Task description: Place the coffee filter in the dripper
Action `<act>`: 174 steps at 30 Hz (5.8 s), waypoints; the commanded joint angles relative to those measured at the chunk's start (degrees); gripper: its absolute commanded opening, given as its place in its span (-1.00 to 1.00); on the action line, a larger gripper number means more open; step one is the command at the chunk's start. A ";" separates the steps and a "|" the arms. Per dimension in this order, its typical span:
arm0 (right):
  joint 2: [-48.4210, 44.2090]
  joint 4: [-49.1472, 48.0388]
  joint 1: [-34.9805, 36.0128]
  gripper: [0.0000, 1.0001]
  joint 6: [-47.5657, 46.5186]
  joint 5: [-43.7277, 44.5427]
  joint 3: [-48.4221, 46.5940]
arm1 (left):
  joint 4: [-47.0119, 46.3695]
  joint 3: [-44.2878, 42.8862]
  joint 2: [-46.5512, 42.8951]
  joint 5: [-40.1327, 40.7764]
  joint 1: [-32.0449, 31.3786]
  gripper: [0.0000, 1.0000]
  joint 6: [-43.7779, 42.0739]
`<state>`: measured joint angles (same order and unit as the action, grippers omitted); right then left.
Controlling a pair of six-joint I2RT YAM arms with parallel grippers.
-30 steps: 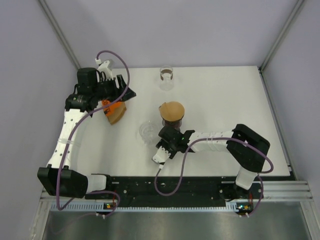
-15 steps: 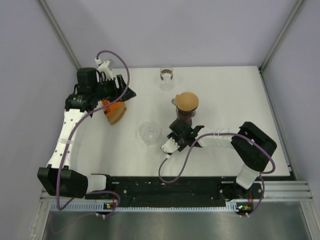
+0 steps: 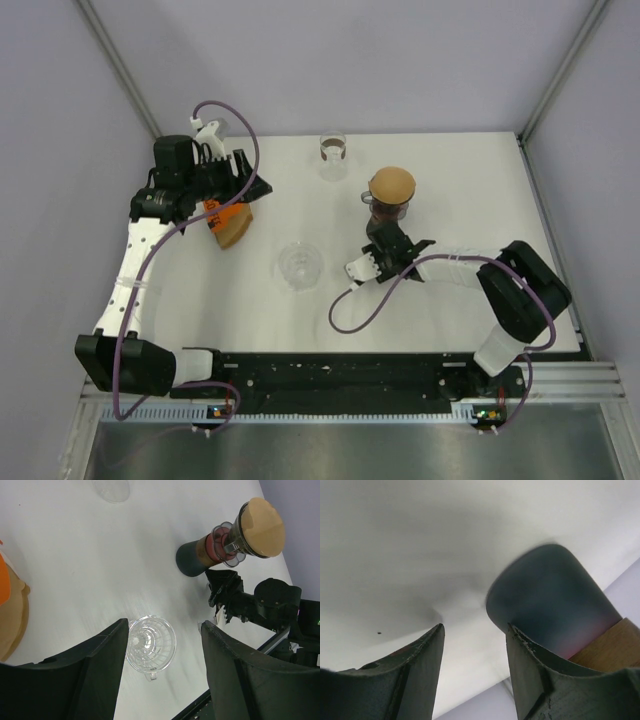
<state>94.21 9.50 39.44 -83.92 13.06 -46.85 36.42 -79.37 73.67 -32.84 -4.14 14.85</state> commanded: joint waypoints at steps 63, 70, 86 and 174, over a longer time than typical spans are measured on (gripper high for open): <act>-40.52 7.29 14.52 0.78 44.18 -14.82 3.00 | -4.61 -57.66 64.51 30.29 -14.84 -1.00 10.90; -34.02 2.55 14.52 0.68 65.43 -13.25 -11.66 | -3.73 -40.79 47.64 28.19 -13.61 -1.00 10.81; -9.34 2.27 2.31 0.45 106.85 -3.47 -46.99 | -1.36 -18.36 17.31 28.35 -17.30 -1.00 8.01; -25.14 -2.81 3.89 -1.00 49.65 -53.22 0.97 | 5.94 6.69 12.80 10.78 -10.79 0.73 -14.24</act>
<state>67.07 17.47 43.33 -29.19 -34.79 -44.49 44.91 -73.41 83.26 -22.57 -13.13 2.07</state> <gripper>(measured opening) 0.052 0.877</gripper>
